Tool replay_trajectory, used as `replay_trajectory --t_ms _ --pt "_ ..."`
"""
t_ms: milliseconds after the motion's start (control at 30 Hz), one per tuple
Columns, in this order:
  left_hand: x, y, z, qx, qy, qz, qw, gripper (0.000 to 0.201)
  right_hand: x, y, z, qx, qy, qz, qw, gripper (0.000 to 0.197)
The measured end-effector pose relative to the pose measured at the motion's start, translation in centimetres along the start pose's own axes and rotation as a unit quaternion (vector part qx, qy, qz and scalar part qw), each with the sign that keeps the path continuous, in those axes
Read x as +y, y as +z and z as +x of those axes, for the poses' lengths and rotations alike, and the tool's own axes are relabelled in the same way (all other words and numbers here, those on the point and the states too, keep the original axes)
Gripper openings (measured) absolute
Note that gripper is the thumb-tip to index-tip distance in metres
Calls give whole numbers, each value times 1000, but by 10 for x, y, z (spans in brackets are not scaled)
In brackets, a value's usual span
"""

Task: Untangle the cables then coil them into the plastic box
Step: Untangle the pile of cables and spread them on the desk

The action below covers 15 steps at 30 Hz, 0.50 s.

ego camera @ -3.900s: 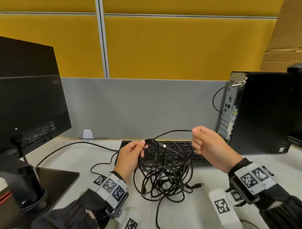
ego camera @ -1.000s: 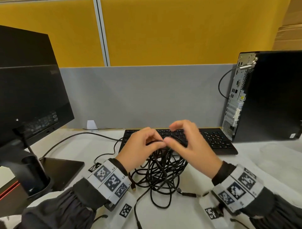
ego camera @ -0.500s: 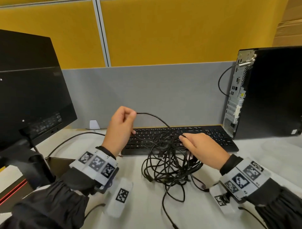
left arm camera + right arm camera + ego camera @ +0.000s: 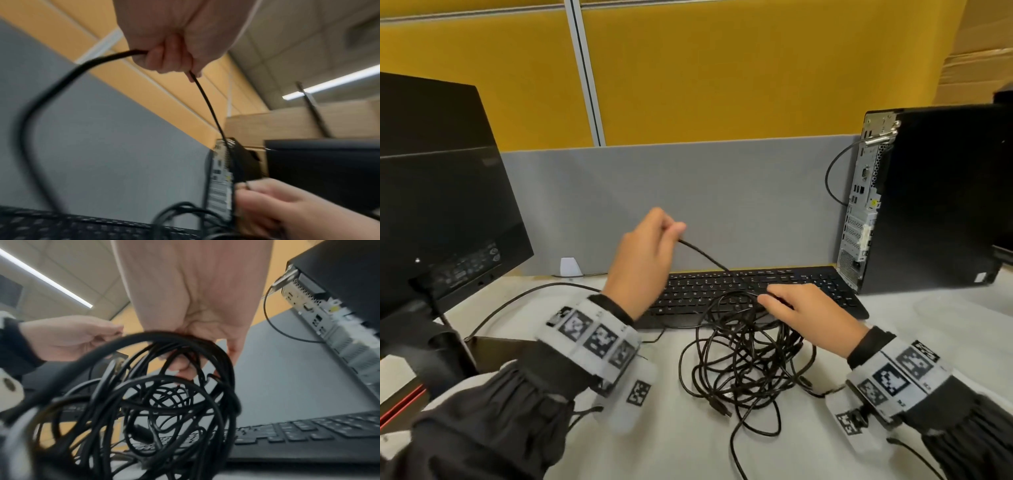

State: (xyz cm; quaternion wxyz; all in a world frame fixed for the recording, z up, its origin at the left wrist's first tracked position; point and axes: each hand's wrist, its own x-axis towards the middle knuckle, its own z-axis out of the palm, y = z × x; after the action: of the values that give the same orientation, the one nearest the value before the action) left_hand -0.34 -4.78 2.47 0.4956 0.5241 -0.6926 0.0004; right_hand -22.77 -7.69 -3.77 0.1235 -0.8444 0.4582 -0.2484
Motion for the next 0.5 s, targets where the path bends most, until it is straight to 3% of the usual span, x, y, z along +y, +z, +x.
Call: replay_trajectory --t_ms 67,167,267,333,400,433,500 --pt "-9 -4 2 5 -14 113 994 23 -4 0 -4 5 -3 -20 1000 38" --pt "11 11 -8 -76 123 337 930 43 -18 3 -6 36 4 -69 997 35" --pt "34 35 -20 -201 156 324 911 32 -29 4 -3 84 -5 -94 992 33" --pt "35 35 -18 -220 138 218 941 22 -29 2 -3 84 -8 -78 993 32" --pt "31 28 -14 -203 59 -20 977 25 -20 -2 -6 39 -2 -33 999 37" --pt "28 21 -10 -164 3 -142 976 26 -14 -4 -8 8 3 -19 1000 40" --pt "17 3 3 -23 -128 -316 940 29 -6 -7 -12 -38 13 -20 999 42"
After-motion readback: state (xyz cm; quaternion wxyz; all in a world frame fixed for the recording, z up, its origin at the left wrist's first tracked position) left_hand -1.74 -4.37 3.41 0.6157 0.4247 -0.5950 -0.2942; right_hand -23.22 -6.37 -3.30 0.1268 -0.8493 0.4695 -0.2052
